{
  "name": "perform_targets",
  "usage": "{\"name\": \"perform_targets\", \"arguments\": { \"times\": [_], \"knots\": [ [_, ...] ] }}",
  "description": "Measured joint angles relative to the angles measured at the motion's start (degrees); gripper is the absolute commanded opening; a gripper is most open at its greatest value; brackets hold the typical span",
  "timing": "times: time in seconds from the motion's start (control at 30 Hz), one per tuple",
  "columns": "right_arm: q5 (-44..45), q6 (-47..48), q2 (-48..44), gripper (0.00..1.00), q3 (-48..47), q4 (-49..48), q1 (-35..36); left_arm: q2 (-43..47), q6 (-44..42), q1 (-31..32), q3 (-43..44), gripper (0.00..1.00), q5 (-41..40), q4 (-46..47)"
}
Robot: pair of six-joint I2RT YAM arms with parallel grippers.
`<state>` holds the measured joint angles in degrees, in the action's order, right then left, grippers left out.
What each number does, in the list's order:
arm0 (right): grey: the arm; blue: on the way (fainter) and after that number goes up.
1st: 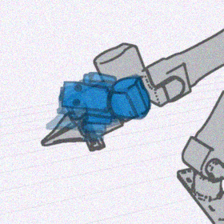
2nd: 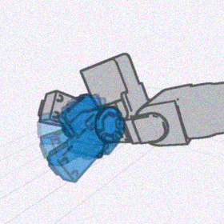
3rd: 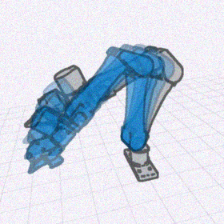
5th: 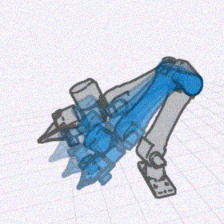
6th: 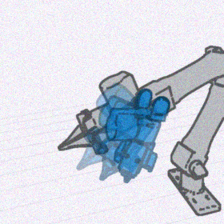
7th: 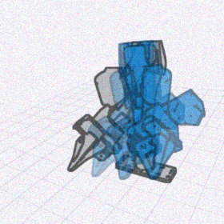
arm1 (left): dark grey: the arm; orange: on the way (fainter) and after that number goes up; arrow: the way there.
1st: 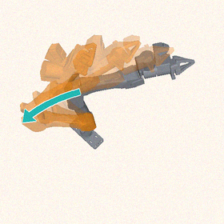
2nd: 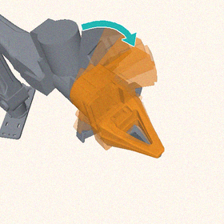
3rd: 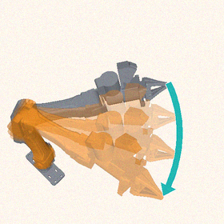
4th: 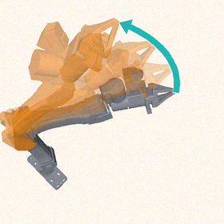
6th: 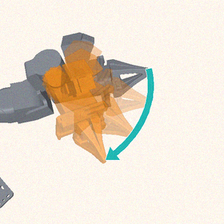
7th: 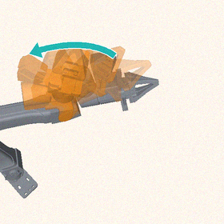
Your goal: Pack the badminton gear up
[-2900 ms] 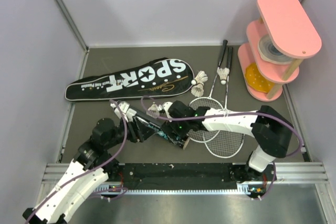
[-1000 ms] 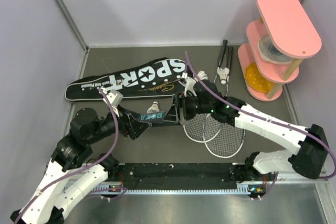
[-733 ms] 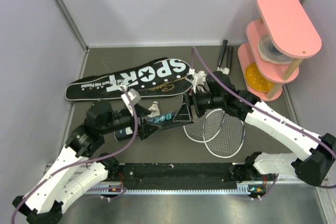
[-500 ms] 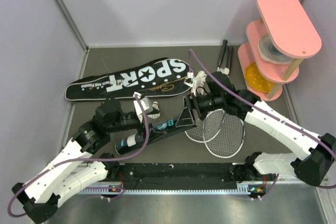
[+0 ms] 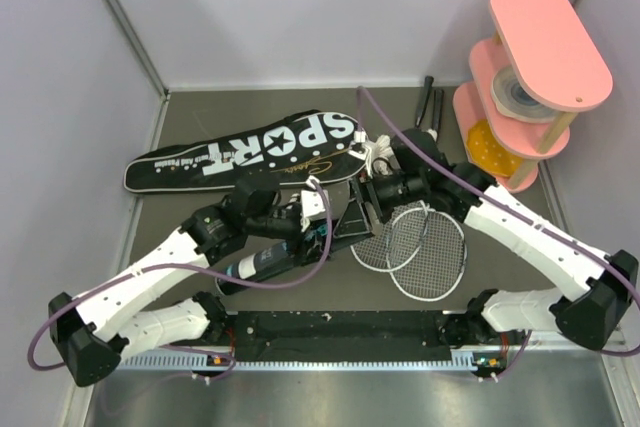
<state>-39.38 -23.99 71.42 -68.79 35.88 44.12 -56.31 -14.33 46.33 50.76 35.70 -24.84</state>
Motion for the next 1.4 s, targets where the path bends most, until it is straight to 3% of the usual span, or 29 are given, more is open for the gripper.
{"name": "perform_targets", "arguments": {
  "times": [0.07,0.13,0.27,0.43,0.67,0.9,1.2,1.3,1.4],
  "knots": [
    [2.4,-0.5,-0.9,0.52,0.0,0.2,0.0,0.2,0.5,0.1,0.0,0.64,-0.7,0.2],
    [4.5,-1.4,-2.5,0.69,0.3,-0.7,0.0,1.0,1.5,0.3,-0.4,0.56,-2.1,2.5],
    [10.4,-7.5,-11.6,0.92,7.1,-9.5,0.1,4.8,6.7,0.8,-3.7,0.48,-5.2,10.5],
    [19.4,-14.7,-24.5,0.99,19.6,-22.2,1.2,8.3,15.6,0.5,-8.0,0.46,-9.7,16.4],
    [32.1,-15.7,-29.2,0.99,29.1,-35.9,7.6,9.8,27.9,0.4,-11.5,0.48,-15.3,24.0],
    [42.4,-14.6,-22.4,0.92,27.6,-42.6,11.6,10.7,36.7,0.4,-15.3,0.50,-17.3,30.9],
    [45.6,-15.7,-16.5,0.84,25.2,-46.3,12.0,10.2,40.1,0.2,-17.9,0.53,-18.0,35.8],
    [45.6,-15.7,-15.6,0.76,25.1,-48.0,12.0,9.8,40.4,0.2,-18.0,0.57,-18.0,37.0],
    [45.3,-16.0,-14.4,0.59,24.8,-49.5,12.0,9.2,41.3,0.2,-18.1,0.67,-18.1,37.8]
  ]
}}
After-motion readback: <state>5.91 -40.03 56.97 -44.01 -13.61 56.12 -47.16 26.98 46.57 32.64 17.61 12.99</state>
